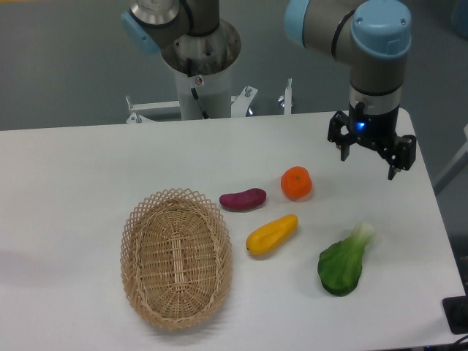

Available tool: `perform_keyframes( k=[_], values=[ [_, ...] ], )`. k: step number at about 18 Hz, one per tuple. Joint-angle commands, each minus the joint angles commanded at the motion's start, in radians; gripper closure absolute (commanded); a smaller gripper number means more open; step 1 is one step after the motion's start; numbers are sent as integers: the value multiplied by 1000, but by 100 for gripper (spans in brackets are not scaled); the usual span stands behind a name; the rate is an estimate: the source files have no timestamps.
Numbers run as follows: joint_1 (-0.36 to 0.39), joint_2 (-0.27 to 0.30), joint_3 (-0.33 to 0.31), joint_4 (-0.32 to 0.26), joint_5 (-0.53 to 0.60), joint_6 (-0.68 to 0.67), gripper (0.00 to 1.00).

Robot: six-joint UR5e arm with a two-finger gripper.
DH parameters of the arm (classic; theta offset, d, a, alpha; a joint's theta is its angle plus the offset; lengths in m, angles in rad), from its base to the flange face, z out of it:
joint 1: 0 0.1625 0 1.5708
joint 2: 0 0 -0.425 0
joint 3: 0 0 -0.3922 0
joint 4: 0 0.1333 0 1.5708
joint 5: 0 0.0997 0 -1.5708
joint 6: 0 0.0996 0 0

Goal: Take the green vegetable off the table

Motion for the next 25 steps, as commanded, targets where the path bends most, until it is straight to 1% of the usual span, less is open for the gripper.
perform_keyframes(
  k=[9,13,15,19,22,25],
  values=[
    [0,-11,-8,2,0,2,0],
    [0,-26,-11,8,0,2,0],
    [0,-40,-11,11,0,2,0],
    [-3,-101,3,21,2,32,0],
    [3,-136,-8,78,2,84,0],
    [6,-205,-9,164,2,84,0]
  ],
)
